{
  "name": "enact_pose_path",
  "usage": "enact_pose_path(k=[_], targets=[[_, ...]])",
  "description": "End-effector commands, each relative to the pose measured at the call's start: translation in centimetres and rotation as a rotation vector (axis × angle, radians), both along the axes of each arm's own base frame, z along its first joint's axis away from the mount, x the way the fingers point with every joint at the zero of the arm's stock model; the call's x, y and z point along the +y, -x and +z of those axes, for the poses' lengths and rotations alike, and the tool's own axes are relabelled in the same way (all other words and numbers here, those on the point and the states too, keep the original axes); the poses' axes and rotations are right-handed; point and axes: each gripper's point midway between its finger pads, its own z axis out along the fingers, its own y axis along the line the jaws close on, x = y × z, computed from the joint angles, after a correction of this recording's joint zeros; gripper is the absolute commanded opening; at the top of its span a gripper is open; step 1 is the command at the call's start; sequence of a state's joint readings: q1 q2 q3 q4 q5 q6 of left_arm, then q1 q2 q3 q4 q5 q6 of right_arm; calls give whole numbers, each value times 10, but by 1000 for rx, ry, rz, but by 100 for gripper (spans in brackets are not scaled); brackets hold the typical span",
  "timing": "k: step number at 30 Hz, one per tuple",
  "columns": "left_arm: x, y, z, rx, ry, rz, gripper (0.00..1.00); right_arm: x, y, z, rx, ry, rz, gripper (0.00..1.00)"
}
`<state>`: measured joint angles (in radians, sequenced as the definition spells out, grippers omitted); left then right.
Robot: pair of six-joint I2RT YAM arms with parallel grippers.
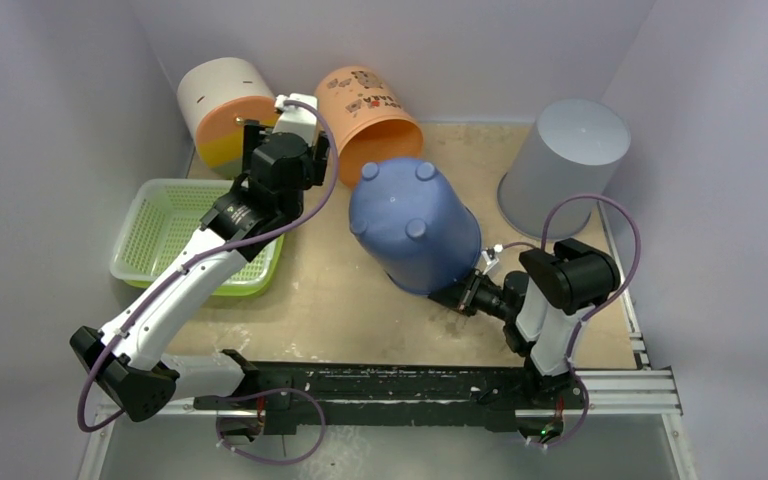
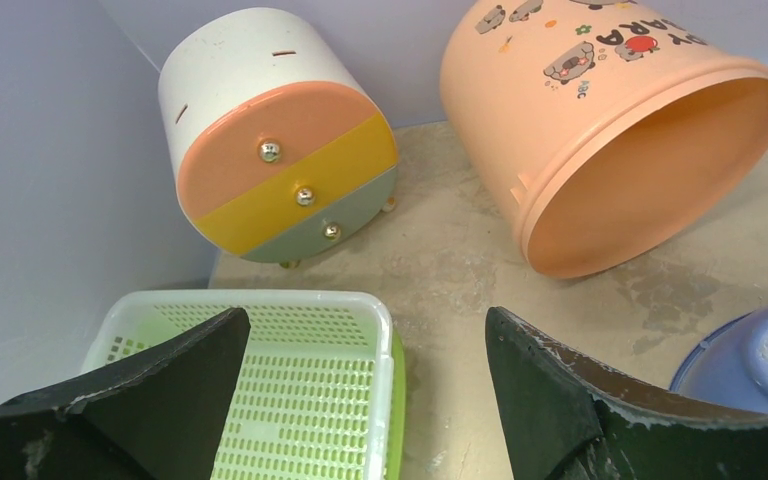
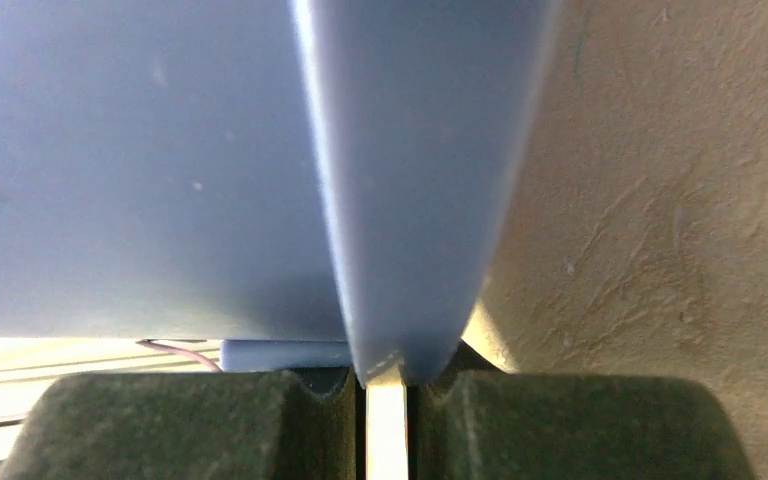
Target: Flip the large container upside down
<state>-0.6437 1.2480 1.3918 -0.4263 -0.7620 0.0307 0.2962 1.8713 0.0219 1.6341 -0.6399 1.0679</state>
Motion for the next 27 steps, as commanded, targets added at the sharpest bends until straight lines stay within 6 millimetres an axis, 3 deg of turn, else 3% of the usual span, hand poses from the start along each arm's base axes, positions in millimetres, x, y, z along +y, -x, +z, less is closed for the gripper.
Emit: enact_pose_path(k=[1,6,10,22,27], targets=[[-4,-2,10,-42,25,-12,85,-2,-24,71,-389,-80,-59,11],[-7,-3,5,-33,32,-21,85,-10,-19,75,-389,-77,-105,24],[-11,-5,0,-28,42,-31,85,-13,-18,66,-349,-54,-118,39],[-11,-5,-8,-12,30,-29,85,-21,-27,55,-295,-22,-191,43],[-13,-6,-16,2,24,-32,85,-20,-26,66,-328,-30,-182,45]])
